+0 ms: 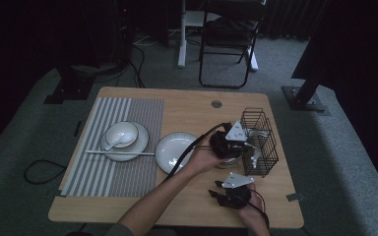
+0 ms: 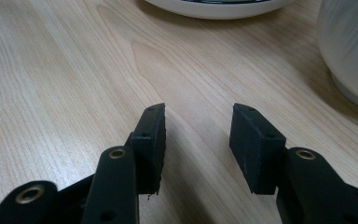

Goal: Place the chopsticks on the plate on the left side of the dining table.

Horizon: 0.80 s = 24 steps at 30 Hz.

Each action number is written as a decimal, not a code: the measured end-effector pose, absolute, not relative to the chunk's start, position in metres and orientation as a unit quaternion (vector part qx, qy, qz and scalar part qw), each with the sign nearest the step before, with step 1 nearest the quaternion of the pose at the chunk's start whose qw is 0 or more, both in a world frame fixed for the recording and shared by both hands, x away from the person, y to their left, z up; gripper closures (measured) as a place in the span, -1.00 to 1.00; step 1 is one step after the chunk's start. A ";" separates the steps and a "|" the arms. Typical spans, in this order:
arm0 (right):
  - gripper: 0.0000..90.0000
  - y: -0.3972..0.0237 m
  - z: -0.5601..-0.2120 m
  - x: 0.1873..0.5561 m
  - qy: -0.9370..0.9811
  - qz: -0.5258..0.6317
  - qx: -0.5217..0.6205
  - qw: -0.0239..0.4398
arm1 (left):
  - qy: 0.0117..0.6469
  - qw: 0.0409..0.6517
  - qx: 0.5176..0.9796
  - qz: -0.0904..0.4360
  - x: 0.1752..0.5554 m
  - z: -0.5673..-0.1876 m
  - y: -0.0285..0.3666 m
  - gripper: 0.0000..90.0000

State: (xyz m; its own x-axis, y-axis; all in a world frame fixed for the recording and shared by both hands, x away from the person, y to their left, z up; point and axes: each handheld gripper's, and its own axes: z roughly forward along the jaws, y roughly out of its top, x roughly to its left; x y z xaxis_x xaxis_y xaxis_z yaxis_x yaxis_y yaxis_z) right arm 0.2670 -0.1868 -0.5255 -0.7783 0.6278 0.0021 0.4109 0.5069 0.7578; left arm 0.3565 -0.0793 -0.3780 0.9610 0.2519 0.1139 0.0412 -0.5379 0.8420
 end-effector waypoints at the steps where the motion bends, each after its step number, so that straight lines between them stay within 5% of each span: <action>1: 0.23 -0.187 -0.526 0.267 0.857 0.393 0.303 0.138 | 0.085 0.473 0.870 0.111 0.357 -0.378 -0.080 0.77; 24: 0.23 -0.187 -0.526 0.267 0.857 0.394 0.302 0.140 | 0.105 0.476 0.865 0.119 0.366 -0.382 -0.088 0.78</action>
State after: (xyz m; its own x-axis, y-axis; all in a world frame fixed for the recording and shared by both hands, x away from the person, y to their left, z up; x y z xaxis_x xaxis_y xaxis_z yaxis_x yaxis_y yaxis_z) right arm 0.2670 -0.1868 -0.5257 -0.7787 0.6274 -0.0017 0.4075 0.5078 0.7590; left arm 0.3664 -0.0881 -0.3819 0.9501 0.2937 0.1056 0.0680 -0.5249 0.8484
